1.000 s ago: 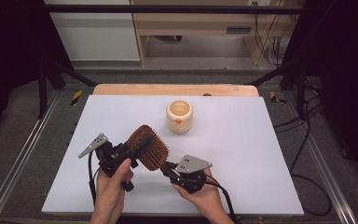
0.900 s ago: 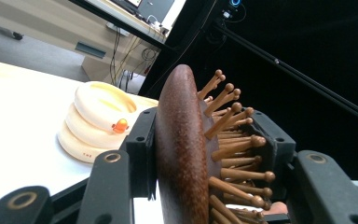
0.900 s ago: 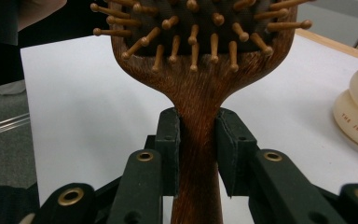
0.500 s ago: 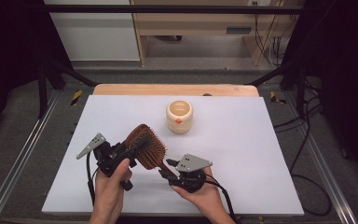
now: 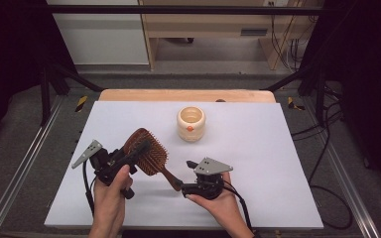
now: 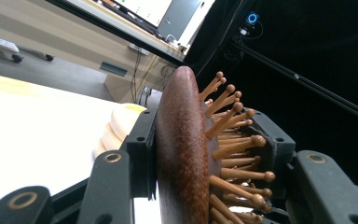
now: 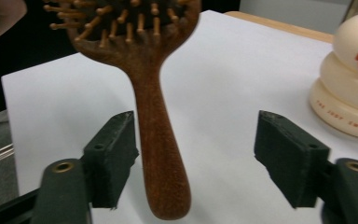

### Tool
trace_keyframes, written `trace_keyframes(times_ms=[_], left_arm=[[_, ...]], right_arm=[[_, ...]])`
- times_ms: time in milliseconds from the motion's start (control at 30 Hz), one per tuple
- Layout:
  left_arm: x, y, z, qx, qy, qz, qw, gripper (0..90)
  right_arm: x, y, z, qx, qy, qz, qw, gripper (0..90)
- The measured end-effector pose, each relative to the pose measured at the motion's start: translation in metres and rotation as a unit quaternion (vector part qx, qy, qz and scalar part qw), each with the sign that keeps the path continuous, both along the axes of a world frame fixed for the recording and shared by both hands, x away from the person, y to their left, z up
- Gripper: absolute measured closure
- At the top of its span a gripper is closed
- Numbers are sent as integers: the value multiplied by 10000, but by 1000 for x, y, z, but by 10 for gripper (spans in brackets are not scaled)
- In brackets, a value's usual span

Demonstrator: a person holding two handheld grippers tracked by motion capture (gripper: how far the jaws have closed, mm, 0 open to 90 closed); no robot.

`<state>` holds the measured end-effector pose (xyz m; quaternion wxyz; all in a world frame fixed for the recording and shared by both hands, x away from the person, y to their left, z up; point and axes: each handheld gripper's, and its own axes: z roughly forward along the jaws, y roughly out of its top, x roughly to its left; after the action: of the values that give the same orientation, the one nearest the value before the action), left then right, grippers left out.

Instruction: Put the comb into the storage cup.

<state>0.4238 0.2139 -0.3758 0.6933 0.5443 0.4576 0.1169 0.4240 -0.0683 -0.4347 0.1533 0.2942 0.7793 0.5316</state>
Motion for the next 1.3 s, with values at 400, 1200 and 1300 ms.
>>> trace_keyframes(times_ms=[400, 1200, 1300], left_arm=[[0, 12, 3, -73, -34, 217, 9997, 506], [49, -34, 67, 452, -245, 113, 9986, 506], [56, -46, 76, 537, -369, 87, 9978, 505]], right_arm=[[15, -12, -9, -255, 47, -411, 9988, 112], [15, -140, -7, 222, -381, -1417, 9889, 63], [17, -140, -11, 140, -318, -1392, 9897, 66]])
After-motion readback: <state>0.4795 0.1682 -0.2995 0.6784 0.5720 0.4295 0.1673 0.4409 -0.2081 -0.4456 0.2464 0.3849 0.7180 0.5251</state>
